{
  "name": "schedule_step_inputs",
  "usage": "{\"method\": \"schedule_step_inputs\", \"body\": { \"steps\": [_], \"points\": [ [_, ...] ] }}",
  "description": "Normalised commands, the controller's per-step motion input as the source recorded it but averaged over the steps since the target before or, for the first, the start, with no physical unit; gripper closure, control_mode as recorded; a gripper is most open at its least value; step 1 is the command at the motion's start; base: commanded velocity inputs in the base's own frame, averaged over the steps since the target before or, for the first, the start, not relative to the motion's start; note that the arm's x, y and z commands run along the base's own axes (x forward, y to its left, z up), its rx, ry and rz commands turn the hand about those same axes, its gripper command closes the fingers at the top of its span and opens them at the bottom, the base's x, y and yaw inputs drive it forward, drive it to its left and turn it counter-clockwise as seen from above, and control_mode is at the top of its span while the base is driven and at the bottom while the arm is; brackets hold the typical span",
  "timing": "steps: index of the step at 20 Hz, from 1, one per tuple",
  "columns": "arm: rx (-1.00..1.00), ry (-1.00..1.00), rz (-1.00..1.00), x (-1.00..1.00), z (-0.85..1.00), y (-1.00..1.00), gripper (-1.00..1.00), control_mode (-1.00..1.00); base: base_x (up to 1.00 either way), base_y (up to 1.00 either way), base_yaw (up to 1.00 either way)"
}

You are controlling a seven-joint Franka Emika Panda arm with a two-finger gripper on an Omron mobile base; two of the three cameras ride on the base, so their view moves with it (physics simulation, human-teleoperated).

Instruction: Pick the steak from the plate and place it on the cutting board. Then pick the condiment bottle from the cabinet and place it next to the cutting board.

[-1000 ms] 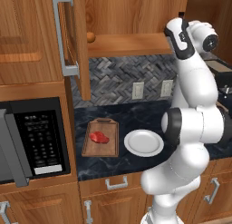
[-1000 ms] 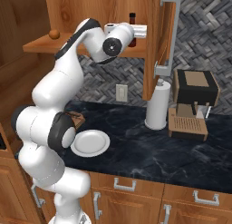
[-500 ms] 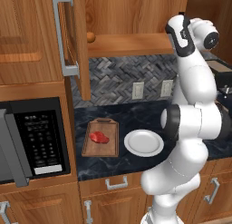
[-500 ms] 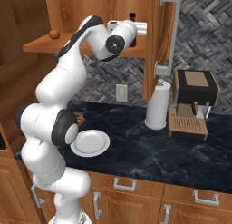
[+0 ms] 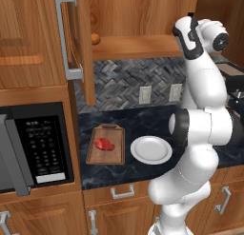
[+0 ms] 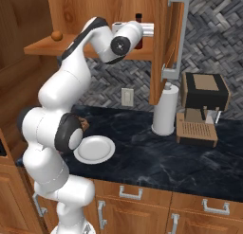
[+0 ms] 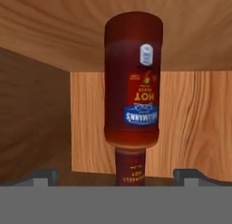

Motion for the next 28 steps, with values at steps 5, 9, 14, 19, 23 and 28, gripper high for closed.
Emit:
{"method": "schedule_step_inputs", "body": {
  "steps": [5,9,14,19,23,28],
  "points": [
    [0.0,0.02,0.0,0.0,0.11,0.15,-1.0,-1.0,0.0,0.0,0.0],
    [0.01,0.0,-0.01,0.0,0.18,0.1,-1.0,-1.0,0.0,0.0,0.0],
    [0.02,0.01,-0.02,0.04,0.17,0.07,-1.0,-1.0,0.0,0.0,0.0],
    [0.02,0.05,-0.03,0.07,0.06,0.03,-1.0,-1.0,0.0,0.0,0.0],
    [0.01,0.07,-0.04,0.04,0.0,0.01,-1.0,-1.0,0.0,0.0,0.0],
    [0.03,0.08,-0.03,0.06,0.05,0.04,-1.0,-1.0,0.0,0.0,0.0]
  ]
}}
